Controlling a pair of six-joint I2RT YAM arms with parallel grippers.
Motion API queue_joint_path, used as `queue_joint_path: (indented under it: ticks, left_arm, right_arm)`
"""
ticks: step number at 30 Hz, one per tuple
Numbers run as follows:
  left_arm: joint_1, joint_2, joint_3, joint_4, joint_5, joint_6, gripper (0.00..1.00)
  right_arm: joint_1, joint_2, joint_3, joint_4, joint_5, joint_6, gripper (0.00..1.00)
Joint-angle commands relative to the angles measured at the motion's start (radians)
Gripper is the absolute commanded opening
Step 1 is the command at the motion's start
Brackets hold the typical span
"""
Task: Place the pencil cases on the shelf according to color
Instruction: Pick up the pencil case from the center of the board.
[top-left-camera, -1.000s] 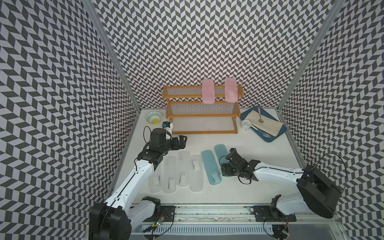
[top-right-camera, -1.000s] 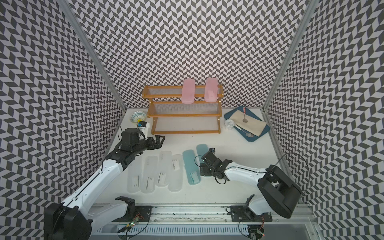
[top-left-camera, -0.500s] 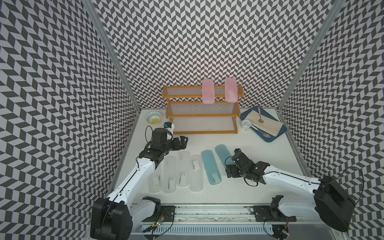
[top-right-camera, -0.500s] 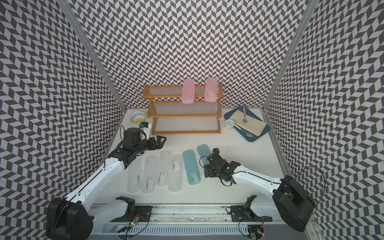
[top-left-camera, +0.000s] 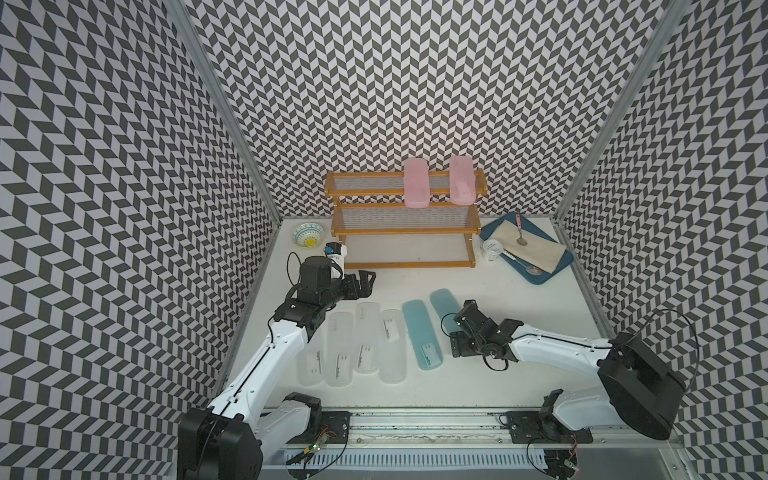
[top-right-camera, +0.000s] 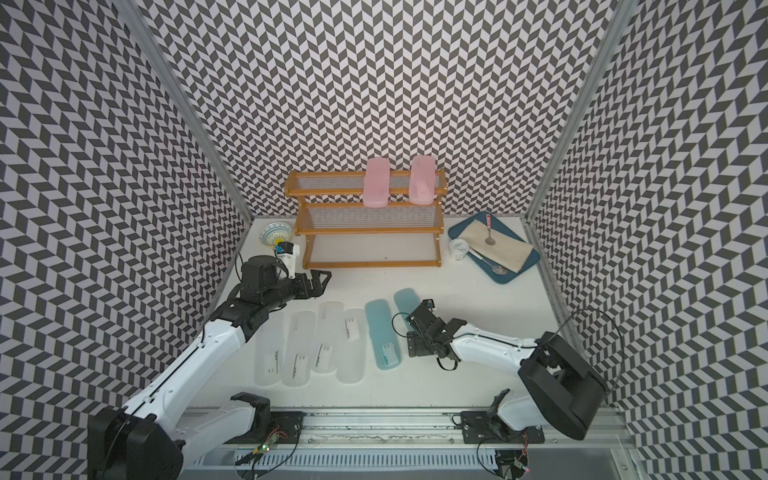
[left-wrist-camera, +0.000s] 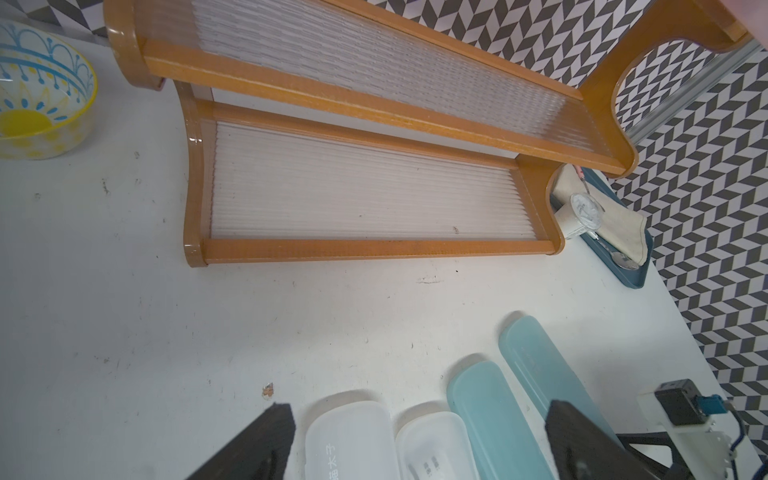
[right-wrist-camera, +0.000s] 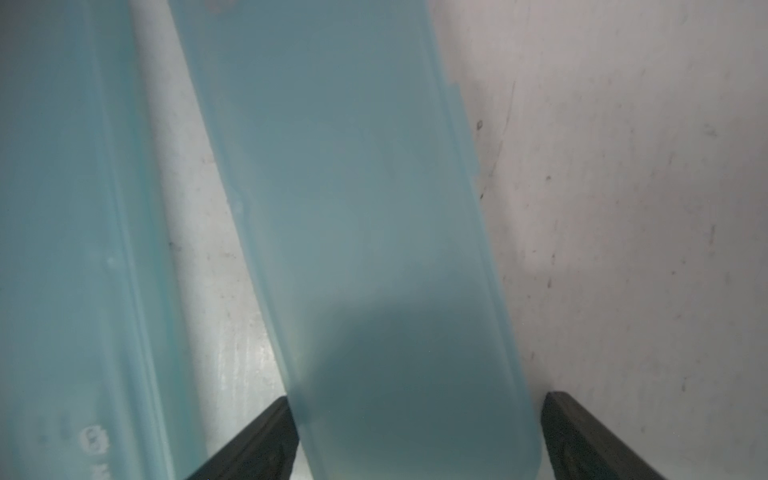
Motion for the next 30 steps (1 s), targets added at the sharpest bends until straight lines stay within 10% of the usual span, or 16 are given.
queue_joint_path:
  ticks: [1,14,30]
  left_arm:
    - [0.004,0.012,0.005,0.026,0.037,0.011,1.0]
    - [0.005,0.015,0.002,0.031,0.047,0.011,0.99]
    - [0.005,0.02,0.0,0.024,0.012,0.003,1.0]
  right_arm:
    - [0.021,0.0,-0.059,0.045,-0.016,0.069,0.91]
    - [0.112,-0.077,-0.134,0.079,0.093,0.183,0.71]
    - [0.119,-0.049,-0.167,0.139,0.041,0.122,0.88]
